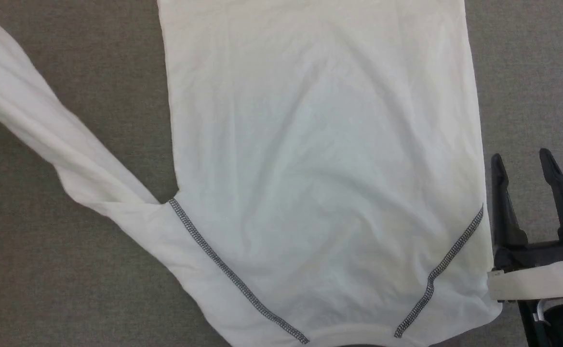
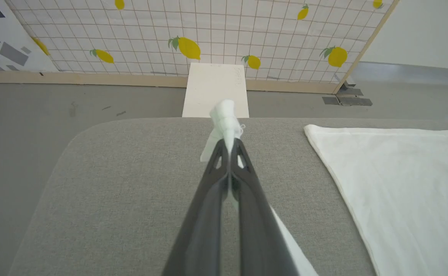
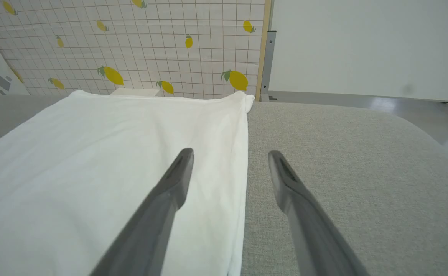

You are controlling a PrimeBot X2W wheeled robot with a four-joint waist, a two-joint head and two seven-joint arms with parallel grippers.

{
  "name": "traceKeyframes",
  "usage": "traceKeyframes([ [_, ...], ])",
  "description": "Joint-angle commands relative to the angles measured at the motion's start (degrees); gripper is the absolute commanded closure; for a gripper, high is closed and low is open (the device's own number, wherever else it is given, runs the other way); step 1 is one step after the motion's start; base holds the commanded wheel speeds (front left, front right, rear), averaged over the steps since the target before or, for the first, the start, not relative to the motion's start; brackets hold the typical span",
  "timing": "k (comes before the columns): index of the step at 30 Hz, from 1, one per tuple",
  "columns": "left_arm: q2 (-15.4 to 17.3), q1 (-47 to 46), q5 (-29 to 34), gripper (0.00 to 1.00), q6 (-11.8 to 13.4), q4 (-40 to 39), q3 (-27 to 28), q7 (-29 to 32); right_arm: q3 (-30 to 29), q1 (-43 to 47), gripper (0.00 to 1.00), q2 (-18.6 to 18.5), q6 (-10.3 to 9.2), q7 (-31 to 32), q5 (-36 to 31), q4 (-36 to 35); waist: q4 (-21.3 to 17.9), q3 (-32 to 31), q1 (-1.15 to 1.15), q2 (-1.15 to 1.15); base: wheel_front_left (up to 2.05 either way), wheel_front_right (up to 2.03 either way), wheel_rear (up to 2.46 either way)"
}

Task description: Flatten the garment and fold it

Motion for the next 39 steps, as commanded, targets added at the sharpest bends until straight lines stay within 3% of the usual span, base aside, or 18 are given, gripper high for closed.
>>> traceKeyframes([
  [1, 1.0, 2.5, -1.1, 1.0, 0.7, -0.6, 1.6, -0.6, -0.5, 1.0, 0.0, 0.0, -0.1, 0.2, 0.6, 0.1, 2.9, -6.7, 0.0, 0.0, 0.0, 0.0, 0.0],
  [6, 2.9, 11.5, -2.9, 1.0, 3.1, -3.3, 6.9, -1.4, -1.7, 3.4, 0.0, 0.0, -0.1, 0.4, 1.4, 0.2, 4.2, -10.4, 0.0, 0.0, 0.0, 0.0, 0.0],
  [13, 1.8, 24.9, -4.3, 1.0, 6.3, -6.9, 11.3, -1.9, -1.9, 6.2, 0.0, 0.0, -0.1, 1.0, 2.2, 0.4, 6.1, -15.6, 0.0, 0.0, 0.0, 0.0, 0.0],
  [25, 2.1, 31.7, -4.4, 1.0, 8.9, -12.5, 15.0, -2.0, -3.6, 7.3, 0.0, 0.0, -0.1, 2.4, 2.0, -1.7, 6.3, -17.4, 0.0, 0.0, 0.0, 0.0, 0.0],
  [33, 1.2, 29.0, -0.9, 1.0, 11.9, -23.3, 9.8, -1.2, -5.3, 6.7, 0.0, 0.1, -0.1, 2.9, 2.1, -2.8, 5.2, -16.9, 0.0, 0.0, 0.0, 0.0, 0.0],
  [39, -1.8, 23.1, 4.6, 1.0, 12.4, -33.9, -1.0, -0.8, -6.6, 6.2, 0.0, 0.1, -0.1, 3.2, 2.1, -3.3, 4.3, -16.6, 0.0, 0.0, 0.0, 0.0, 0.0],
])
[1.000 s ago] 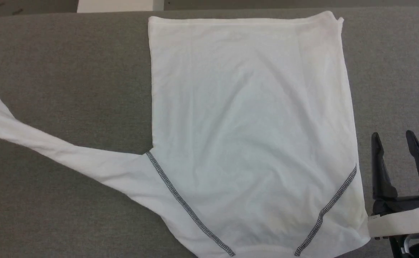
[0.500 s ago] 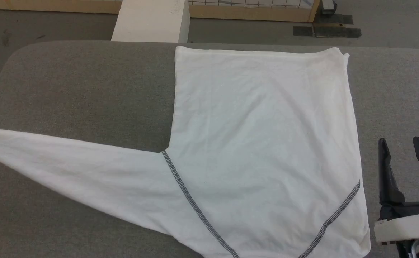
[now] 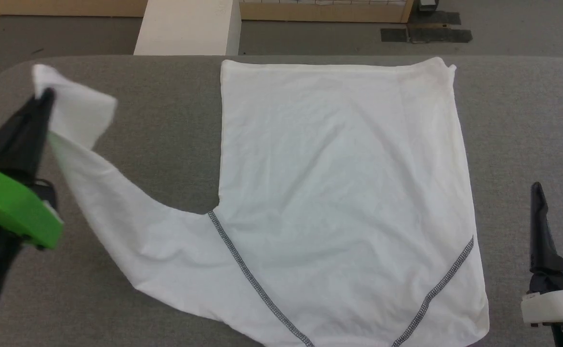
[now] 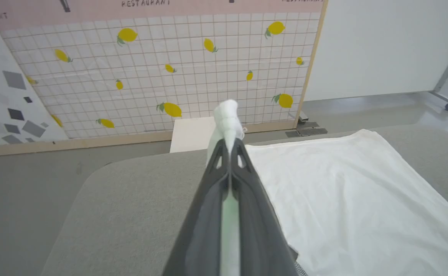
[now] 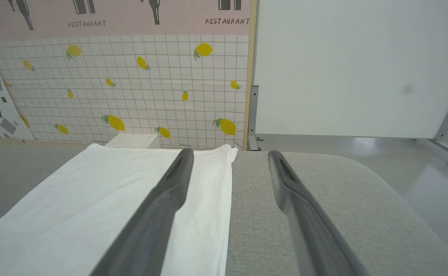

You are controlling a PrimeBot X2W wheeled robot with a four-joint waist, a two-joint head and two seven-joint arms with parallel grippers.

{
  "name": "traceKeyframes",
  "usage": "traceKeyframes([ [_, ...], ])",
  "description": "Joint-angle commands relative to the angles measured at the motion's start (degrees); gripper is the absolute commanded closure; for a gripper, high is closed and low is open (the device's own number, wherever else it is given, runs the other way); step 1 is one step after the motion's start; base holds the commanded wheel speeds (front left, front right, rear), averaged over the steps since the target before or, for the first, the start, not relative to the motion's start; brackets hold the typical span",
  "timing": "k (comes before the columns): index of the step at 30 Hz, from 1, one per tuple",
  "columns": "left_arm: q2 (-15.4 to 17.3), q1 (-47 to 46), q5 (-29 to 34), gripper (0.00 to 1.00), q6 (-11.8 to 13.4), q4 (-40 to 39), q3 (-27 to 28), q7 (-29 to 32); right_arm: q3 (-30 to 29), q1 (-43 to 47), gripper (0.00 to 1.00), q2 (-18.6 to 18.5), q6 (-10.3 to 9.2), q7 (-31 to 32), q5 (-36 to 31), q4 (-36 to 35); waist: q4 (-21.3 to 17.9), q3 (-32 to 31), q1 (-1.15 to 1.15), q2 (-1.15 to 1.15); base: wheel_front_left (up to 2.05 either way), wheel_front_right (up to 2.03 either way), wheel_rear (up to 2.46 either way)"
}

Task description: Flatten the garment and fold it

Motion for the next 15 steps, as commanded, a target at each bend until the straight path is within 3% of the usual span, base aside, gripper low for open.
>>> traceKeyframes([
  [1, -1.0, -2.2, 2.0, 1.0, -0.4, -2.2, -2.6, 0.4, -0.5, -0.4, 0.0, 0.0, -0.1, 0.0, 0.2, -0.4, -0.2, 0.1, 0.0, 0.0, 0.0, 0.0, 0.0],
  [6, -5.7, -8.3, 7.5, 1.0, -1.8, -8.3, -13.9, 1.9, -1.7, -0.4, 0.0, 0.0, -0.1, 0.0, 0.3, -0.8, -0.5, 0.5, 0.0, 0.0, 0.0, 0.0, 0.0],
  [15, -19.6, -17.3, 17.0, 1.0, -6.0, -8.1, -35.2, 3.7, -4.1, -1.3, 0.0, 0.0, -0.1, -0.2, 0.8, -2.0, -0.6, 3.1, 0.0, 0.0, 0.0, 0.0, 0.0],
])
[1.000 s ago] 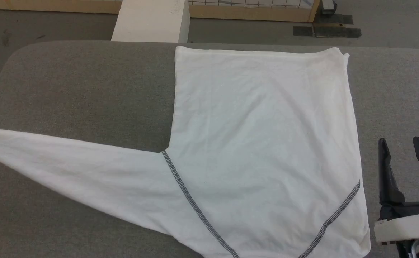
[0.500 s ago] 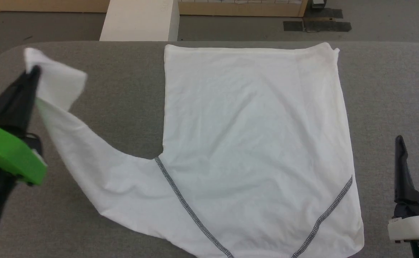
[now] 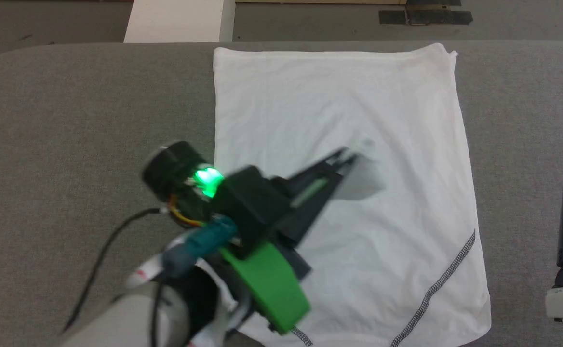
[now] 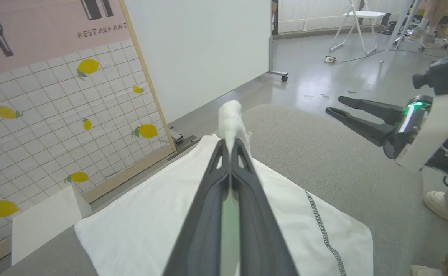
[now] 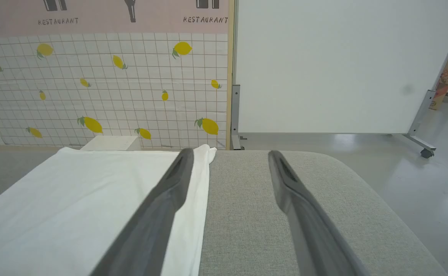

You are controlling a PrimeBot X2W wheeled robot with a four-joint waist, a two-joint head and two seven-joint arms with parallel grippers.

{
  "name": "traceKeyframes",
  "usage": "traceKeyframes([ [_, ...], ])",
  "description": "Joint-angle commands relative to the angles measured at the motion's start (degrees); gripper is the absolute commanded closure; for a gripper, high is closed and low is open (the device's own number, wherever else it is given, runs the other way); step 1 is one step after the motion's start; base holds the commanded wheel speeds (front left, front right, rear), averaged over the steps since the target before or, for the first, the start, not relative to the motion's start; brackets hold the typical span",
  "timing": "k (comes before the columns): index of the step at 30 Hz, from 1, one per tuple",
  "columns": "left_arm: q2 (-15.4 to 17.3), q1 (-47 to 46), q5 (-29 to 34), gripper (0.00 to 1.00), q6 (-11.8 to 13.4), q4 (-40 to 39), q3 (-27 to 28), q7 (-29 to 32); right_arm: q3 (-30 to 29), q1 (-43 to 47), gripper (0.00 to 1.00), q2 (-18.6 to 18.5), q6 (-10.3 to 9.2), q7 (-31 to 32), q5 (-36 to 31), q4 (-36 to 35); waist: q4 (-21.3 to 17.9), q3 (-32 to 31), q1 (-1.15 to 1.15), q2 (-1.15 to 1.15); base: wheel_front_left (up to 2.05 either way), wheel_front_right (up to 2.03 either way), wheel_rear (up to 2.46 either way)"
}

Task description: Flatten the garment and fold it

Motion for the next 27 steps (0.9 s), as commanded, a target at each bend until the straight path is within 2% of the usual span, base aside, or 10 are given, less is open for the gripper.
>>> traceKeyframes([
  [1, -2.2, -1.4, 1.2, 1.0, -1.0, 1.5, -2.6, -0.1, -0.5, -0.9, 0.0, 0.1, -0.1, -0.2, 0.2, -0.5, 0.1, 0.9, 0.0, 0.0, 0.0, 0.0, 0.0],
  [7, -11.1, -1.6, 3.4, 1.0, -4.9, 12.3, -14.8, -1.7, -1.8, -1.6, 0.0, 0.1, -0.1, 0.1, -0.1, -1.6, -0.5, 2.8, 0.0, 0.0, 0.0, 0.0, 0.0],
  [11, -14.9, -0.8, 3.5, 1.0, -7.2, 22.1, -20.1, -3.0, -1.8, -2.0, 0.0, 0.1, -0.1, 0.1, 0.1, -1.7, -1.4, 3.9, 0.0, 0.0, 0.0, 0.0, 0.0],
  [16, -17.7, -1.0, 4.0, 1.0, -9.2, 35.6, -24.0, -5.1, -0.3, -2.3, 0.0, 0.1, -0.1, -0.3, 0.6, -0.6, -2.9, 4.7, 0.0, 0.0, 0.0, 0.0, 0.0],
  [22, -20.0, -1.0, 4.3, 1.0, -10.0, 51.1, -25.8, -8.8, 1.0, -2.5, 0.0, 0.1, -0.1, -0.9, 0.6, 0.6, -4.3, 4.7, 0.0, 0.0, 0.0, 0.0, 0.0],
  [23, -20.5, -1.0, 4.1, 0.67, -9.9, 53.2, -25.5, -9.7, 1.2, -2.5, 0.0, 0.1, -0.1, -1.0, 0.6, 0.8, -4.5, 4.6, 0.0, 0.0, 0.0, 0.0, 0.0],
  [24, -20.8, -1.1, 4.0, 0.11, -9.8, 54.6, -25.4, -10.5, 1.2, -2.4, 0.0, 0.1, -0.1, -1.0, 0.6, 0.9, -4.5, 4.5, 0.0, 0.0, 0.0, 0.0, 0.0],
  [25, -21.3, -1.2, 3.8, 0.0, -9.7, 55.8, -25.1, -11.7, 1.2, -2.3, 0.0, 0.1, -0.1, -1.0, 0.6, 1.0, -4.4, 4.3, 0.0, 0.0, 0.0, 0.0, 0.0],
  [27, -22.0, -1.6, 2.8, 0.0, -9.7, 57.1, -24.3, -13.5, 0.9, -2.0, 0.0, 0.1, -0.1, -0.9, 0.6, 1.3, -4.0, 3.7, 0.0, 0.0, 0.0, 0.0, 0.0],
])
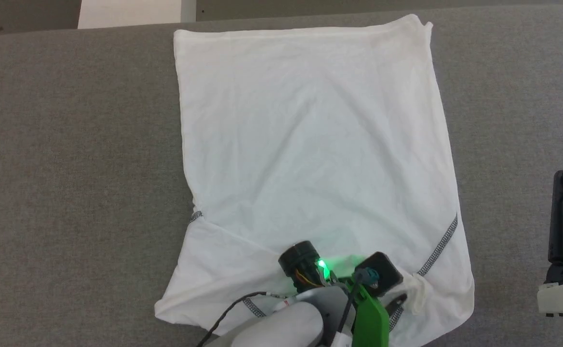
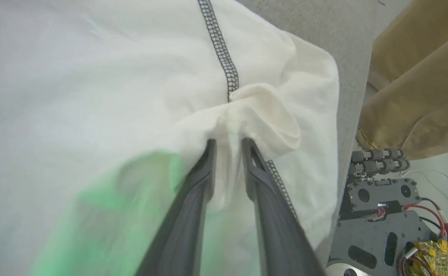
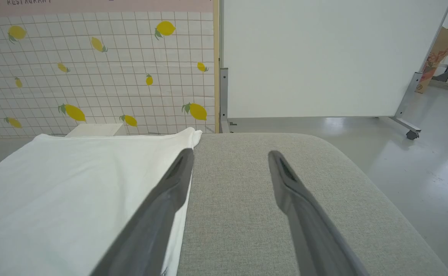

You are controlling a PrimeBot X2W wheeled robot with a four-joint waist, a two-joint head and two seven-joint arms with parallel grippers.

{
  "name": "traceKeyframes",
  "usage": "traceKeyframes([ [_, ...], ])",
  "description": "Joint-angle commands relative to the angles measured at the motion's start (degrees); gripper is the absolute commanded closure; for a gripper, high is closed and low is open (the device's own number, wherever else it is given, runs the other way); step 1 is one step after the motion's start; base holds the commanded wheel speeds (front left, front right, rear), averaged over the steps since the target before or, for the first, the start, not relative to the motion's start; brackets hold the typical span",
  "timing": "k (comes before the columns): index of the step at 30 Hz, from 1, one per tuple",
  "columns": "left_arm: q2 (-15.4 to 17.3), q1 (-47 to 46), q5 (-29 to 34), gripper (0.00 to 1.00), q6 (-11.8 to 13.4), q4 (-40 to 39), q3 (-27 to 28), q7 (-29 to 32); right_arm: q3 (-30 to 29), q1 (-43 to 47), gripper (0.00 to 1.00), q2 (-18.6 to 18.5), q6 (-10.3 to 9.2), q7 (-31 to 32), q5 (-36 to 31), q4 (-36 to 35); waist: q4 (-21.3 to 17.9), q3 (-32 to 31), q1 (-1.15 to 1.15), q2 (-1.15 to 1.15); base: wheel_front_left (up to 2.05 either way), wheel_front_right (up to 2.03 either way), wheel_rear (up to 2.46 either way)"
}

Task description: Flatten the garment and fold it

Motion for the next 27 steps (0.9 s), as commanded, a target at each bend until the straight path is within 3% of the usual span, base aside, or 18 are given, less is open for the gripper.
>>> traceKeyframes([
  [1, -0.7, -0.7, -0.7, 0.0, 0.2, 0.1, 0.9, -1.3, 0.0, -0.5, 0.0, 0.0, -0.1, -0.3, 0.1, 0.1, 0.6, -0.7, 0.0, 0.0, 0.0, 0.0, 0.0],
  [6, -1.5, -2.2, -5.4, 0.0, 1.0, -4.0, 5.4, -3.7, -0.3, 0.0, 0.0, 0.0, -0.1, 0.6, -0.1, -0.3, 2.2, -2.2, 0.0, 0.0, 0.0, 0.0, 0.0],
  [10, -0.4, -3.0, -8.6, 0.0, 3.1, -11.2, 10.7, -4.1, -0.9, 0.4, 0.0, 0.0, -0.1, 1.4, -0.4, -1.1, 3.7, -3.1, 0.0, 0.0, 0.0, 0.0, 0.0],
  [14, 4.0, -2.6, -8.6, 0.0, 7.8, -19.6, 17.8, -7.4, -1.1, 0.6, 0.0, 0.0, -0.1, 2.0, -0.4, -1.8, 4.7, -3.7, 0.0, 0.0, 0.0, 0.0, 0.0],
  [18, 10.0, 4.1, -9.9, 0.0, 16.1, -28.7, 29.8, -14.5, -1.0, 0.8, 0.0, 0.0, -0.1, 2.2, -0.2, -2.0, 5.2, -4.1, 0.0, 0.0, 0.0, 0.0, 0.0],
  [22, 15.0, 11.3, -10.3, 0.0, 20.1, -33.8, 37.7, -20.1, -0.4, 0.7, 0.0, 0.0, -0.1, 1.9, 0.2, -1.8, 5.4, -4.0, 0.0, 0.0, 0.0, 0.0, 0.0],
  [23, 16.7, 15.5, -10.1, 0.0, 22.3, -35.1, 41.4, -23.5, 0.1, 0.6, 0.0, 0.0, -0.1, 1.7, 0.4, -1.4, 5.4, -4.1, 0.0, 0.0, 0.0, 0.0, 0.0],
  [27, 17.9, 24.6, -9.9, 0.0, 25.5, -37.2, 47.1, -27.7, 0.8, 0.8, 0.0, 0.0, -0.1, 1.3, 0.8, -0.6, 5.6, -4.2, 0.0, 0.0, 0.0, 0.0, 0.0],
])
